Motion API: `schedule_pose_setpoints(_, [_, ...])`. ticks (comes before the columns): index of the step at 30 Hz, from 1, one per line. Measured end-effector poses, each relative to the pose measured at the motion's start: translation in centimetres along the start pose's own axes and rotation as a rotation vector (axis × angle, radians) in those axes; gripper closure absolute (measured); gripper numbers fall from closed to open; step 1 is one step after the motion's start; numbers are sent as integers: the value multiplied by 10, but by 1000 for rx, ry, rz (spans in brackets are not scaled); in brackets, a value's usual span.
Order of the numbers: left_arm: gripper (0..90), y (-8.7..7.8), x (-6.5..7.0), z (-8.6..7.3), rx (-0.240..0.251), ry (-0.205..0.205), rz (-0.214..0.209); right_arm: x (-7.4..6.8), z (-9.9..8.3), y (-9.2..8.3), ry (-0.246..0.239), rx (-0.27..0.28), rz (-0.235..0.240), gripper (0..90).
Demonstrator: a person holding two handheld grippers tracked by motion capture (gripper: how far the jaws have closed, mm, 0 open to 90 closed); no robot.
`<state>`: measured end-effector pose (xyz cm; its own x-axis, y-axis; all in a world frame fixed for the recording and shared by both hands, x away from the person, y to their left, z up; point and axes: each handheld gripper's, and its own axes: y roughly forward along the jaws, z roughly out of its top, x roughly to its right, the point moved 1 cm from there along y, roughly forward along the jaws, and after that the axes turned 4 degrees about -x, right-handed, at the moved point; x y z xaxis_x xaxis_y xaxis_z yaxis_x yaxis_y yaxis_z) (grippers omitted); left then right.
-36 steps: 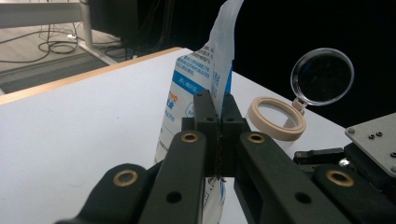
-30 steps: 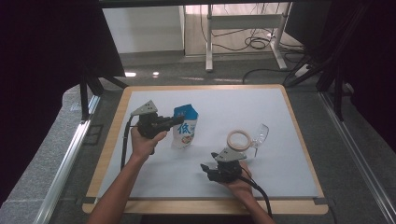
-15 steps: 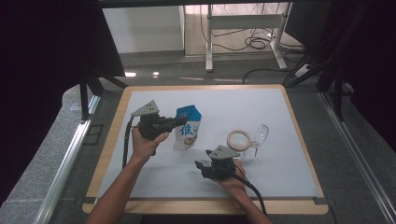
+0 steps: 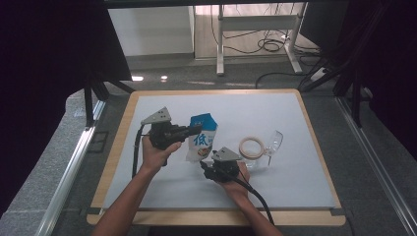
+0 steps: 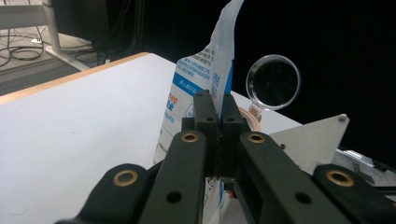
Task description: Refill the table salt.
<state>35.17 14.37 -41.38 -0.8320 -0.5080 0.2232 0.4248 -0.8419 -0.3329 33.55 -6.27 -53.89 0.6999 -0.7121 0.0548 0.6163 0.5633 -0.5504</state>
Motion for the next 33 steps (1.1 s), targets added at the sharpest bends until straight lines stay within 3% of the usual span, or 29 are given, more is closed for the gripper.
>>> schedule_pose_setpoints(7, [900, 2, 3, 0, -11, 11, -7, -4, 3, 5, -20, 6, -25, 359])
schedule_pose_setpoints(23, [900, 7, 6, 2, -18, 15, -28, -3, 5, 8, -16, 11, -33, 359])
schedule_pose_setpoints(33, [900, 11, 1, 2, -17, -6, -33, -9, 3, 6, -92, 37, -20, 438])
